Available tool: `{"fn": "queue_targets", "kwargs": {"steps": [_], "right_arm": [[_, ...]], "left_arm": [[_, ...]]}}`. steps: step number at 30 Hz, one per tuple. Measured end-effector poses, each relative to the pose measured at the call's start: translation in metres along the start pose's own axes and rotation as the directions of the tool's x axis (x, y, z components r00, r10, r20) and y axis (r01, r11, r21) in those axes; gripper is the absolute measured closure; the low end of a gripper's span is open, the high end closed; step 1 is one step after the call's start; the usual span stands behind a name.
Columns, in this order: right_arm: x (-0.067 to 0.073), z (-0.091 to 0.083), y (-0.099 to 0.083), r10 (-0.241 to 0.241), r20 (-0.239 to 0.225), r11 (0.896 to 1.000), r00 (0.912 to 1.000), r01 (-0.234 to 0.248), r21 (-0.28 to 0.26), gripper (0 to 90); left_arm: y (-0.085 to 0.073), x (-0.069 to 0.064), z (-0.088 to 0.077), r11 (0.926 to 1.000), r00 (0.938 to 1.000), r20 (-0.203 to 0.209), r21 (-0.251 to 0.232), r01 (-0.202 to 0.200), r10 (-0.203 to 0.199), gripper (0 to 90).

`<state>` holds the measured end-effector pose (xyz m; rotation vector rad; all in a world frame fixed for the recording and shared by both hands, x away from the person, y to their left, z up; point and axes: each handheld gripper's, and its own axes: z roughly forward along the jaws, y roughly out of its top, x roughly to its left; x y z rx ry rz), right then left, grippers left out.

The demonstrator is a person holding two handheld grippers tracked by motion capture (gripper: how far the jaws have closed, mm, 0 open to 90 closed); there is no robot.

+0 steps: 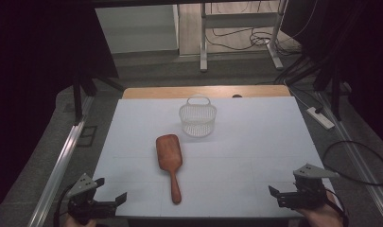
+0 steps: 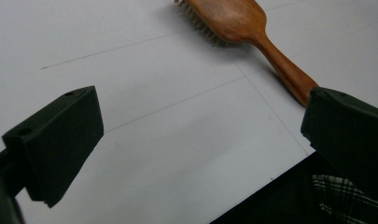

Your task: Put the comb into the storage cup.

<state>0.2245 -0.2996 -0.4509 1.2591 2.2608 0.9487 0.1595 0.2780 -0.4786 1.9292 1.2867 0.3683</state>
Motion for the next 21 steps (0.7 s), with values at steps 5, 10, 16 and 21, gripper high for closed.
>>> {"fn": "queue_targets", "kwargs": {"steps": [5,10,16,21], "right_arm": [[0.001,0.0018,0.001,-0.01,-0.003,1.0,0.9999,0.01,0.012,0.0],[0.0009,0.0017,0.001,-0.009,-0.006,1.0,0.9999,0.009,0.011,0.0],[0.0005,0.0003,0.0006,-0.007,-0.012,1.0,0.9999,0.007,-0.001,0.0],[0.0005,0.0011,0.0009,-0.006,-0.015,1.0,0.9999,0.006,0.003,0.0]], "left_arm": [[-0.0005,-0.0001,-0.0001,1.0,1.0,-0.007,0.005,0.007,-0.007,0.2],[0.0001,-0.0005,0.0007,0.9999,0.9999,-0.013,0.011,0.003,-0.003,0.2],[0.0004,0.0002,0.001,0.9998,1.0,-0.005,0.016,0.007,-0.007,0.2],[0.0005,0.0002,0.0011,0.9998,0.9999,-0.008,0.02,0.011,-0.01,0.1]]}}
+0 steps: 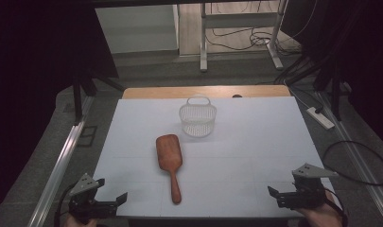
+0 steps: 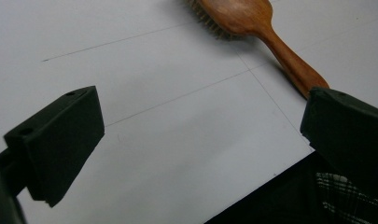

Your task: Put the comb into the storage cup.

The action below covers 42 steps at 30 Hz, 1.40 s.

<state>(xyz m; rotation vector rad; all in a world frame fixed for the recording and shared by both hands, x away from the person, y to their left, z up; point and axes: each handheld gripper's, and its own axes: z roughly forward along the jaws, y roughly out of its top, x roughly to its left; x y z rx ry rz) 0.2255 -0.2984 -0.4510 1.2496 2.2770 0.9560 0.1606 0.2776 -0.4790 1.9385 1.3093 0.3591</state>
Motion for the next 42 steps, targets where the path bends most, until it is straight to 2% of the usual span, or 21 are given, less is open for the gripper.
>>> {"fn": "queue_targets", "kwargs": {"steps": [5,9,10,12,16,18,20,30,32,40,42], "right_arm": [[0.0,-0.001,0.0,-0.01,-0.01,1.0,0.9999,0.01,-0.008,0.0],[0.001,-0.002,0.0,-0.013,-0.013,1.0,0.9998,0.013,-0.011,0.0],[0.001,-0.001,0.0,-0.013,-0.014,1.0,0.9998,0.013,-0.01,0.0],[0.001,-0.001,0.0,-0.014,-0.015,1.0,0.9998,0.014,-0.011,0.0],[0.001,-0.001,0.0,-0.015,-0.019,1.0,0.9997,0.015,-0.009,0.0],[0.001,-0.001,0.0,-0.014,-0.019,1.0,0.9997,0.014,-0.01,0.0],[0.0,-0.001,0.0,-0.011,-0.02,1.0,0.9997,0.011,-0.011,0.0],[-0.001,-0.002,-0.001,-0.008,-0.025,1.0,0.9997,0.007,-0.016,0.0],[-0.001,-0.002,-0.001,-0.005,-0.028,1.0,0.9996,0.004,-0.02,0.0],[-0.002,-0.002,-0.001,0.003,-0.032,1.0,0.9995,-0.004,-0.018,0.0],[-0.002,-0.002,-0.001,0.006,-0.035,1.0,0.9994,-0.007,-0.019,0.0]], "left_arm": [[0.002,-0.003,0.003,0.9994,0.9996,-0.021,0.029,-0.02,0.021,0.1],[0.003,-0.005,0.004,0.9983,0.9991,-0.035,0.054,-0.022,0.024,0.0],[0.003,-0.006,0.005,0.9981,0.9982,-0.056,0.058,-0.019,0.022,0.0],[0.004,-0.005,0.005,0.998,0.9981,-0.06,0.062,-0.011,0.015,0.0],[0.005,-0.004,0.006,0.9984,0.9995,-0.02,0.052,0.023,-0.022,0.1],[0.007,-0.005,0.007,0.9985,0.9997,-0.006,0.049,0.025,-0.024,0.6],[0.011,-0.008,0.01,0.9982,1.0,-0.004,0.06,-0.002,0.003,0.7],[0.024,-0.011,0.024,0.9972,0.9986,0.048,0.07,-0.024,0.021,0.0],[0.027,-0.01,0.028,0.9962,0.9984,0.044,0.078,-0.038,0.035,0.0],[0.035,-0.006,0.038,0.9946,0.9971,0.068,0.095,-0.042,0.036,0.0],[0.037,-0.004,0.041,0.994,0.9953,0.092,0.101,-0.041,0.032,0.0]]}}
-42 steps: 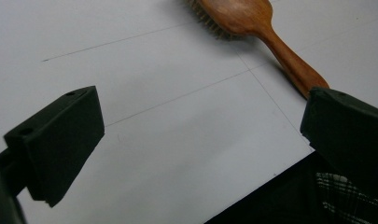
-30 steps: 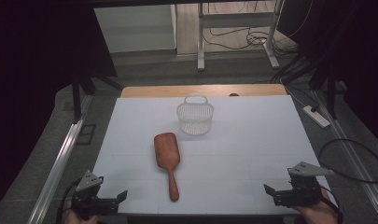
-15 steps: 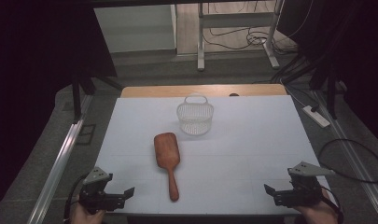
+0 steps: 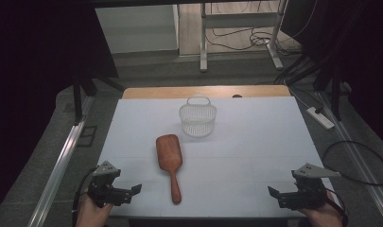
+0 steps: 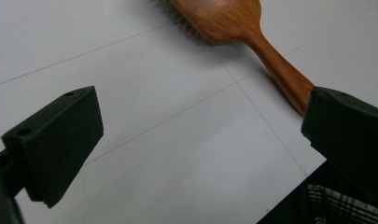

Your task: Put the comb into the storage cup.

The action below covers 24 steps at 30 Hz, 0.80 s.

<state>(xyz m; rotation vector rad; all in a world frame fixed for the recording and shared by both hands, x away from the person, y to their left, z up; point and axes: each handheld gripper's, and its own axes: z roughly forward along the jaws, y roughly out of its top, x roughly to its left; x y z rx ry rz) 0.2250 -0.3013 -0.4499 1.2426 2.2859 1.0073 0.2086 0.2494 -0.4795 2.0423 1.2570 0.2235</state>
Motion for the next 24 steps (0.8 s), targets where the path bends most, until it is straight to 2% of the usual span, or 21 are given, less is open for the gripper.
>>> {"fn": "queue_targets", "kwargs": {"steps": [5,10,13,24], "right_arm": [[-0.001,0.0,0.0,0.005,-0.003,1.0,1.0,-0.005,-0.001,0.0],[-0.001,0.0,0.0,0.004,-0.004,1.0,1.0,-0.004,0.0,0.0],[0.0,0.0,0.0,0.002,-0.006,1.0,1.0,-0.002,0.002,0.0],[-0.001,0.001,0.0,0.003,-0.006,1.0,1.0,-0.003,0.003,0.0]], "left_arm": [[0.005,0.005,0.005,1.0,0.999,0.046,0.001,0.003,-0.003,0.0],[0.01,0.008,0.009,1.0,0.9978,0.066,0.007,0.0,0.0,0.0],[0.013,0.009,0.013,1.0,0.9957,0.092,0.002,-0.006,0.006,0.0],[0.025,0.004,0.021,0.9993,0.9957,0.086,0.0,-0.036,0.036,0.0]]}}
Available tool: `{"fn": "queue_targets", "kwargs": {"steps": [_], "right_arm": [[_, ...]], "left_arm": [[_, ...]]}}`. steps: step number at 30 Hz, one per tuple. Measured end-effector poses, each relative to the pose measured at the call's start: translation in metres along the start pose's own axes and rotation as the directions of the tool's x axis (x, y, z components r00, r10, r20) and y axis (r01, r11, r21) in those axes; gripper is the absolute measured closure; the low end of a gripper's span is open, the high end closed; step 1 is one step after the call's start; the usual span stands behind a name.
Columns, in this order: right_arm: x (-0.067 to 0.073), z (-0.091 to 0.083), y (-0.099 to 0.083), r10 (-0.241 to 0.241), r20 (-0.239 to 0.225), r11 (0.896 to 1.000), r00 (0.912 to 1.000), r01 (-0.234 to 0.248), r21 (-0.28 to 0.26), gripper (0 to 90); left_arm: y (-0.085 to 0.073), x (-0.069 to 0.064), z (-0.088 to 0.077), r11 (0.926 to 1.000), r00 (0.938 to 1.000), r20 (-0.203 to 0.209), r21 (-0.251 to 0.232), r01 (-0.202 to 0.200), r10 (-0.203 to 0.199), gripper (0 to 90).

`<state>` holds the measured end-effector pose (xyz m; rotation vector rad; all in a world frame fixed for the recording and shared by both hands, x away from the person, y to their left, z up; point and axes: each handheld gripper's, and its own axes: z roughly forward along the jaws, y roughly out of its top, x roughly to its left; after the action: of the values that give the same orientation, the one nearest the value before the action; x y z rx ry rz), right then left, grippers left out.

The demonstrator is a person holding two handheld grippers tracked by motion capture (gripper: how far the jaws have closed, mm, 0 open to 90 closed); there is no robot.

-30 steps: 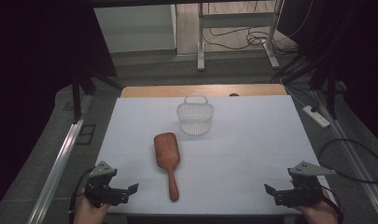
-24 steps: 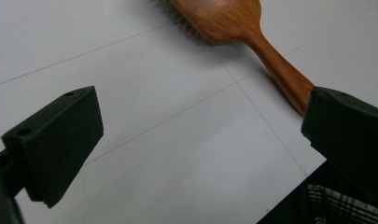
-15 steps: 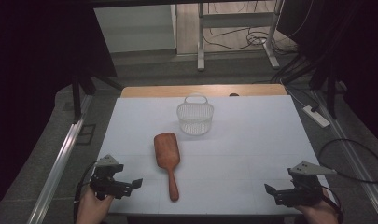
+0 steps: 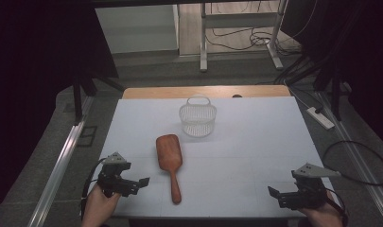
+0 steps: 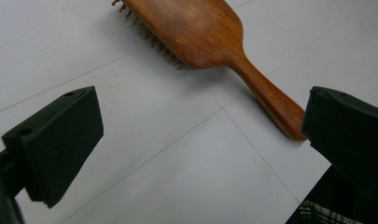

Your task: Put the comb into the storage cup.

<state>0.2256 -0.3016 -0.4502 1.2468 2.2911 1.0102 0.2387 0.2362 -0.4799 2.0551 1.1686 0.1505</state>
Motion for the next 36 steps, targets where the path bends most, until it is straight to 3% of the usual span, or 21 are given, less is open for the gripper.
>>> {"fn": "queue_targets", "kwargs": {"steps": [8,23,36], "right_arm": [[0.0,0.0,0.0,0.002,0.0,1.0,1.0,-0.002,0.002,0.0],[0.0,0.001,0.0,0.004,-0.003,1.0,1.0,-0.004,0.009,0.0],[0.0,0.001,0.0,0.003,-0.004,1.0,1.0,-0.003,0.009,0.0]], "left_arm": [[0.011,-0.002,0.006,0.9999,1.0,0.008,-0.013,-0.003,0.003,0.0],[0.036,-0.008,0.028,0.9988,0.9987,0.024,0.018,-0.045,0.045,0.0],[0.053,-0.013,0.042,0.9987,0.9978,0.054,0.033,-0.039,0.037,0.0]]}}
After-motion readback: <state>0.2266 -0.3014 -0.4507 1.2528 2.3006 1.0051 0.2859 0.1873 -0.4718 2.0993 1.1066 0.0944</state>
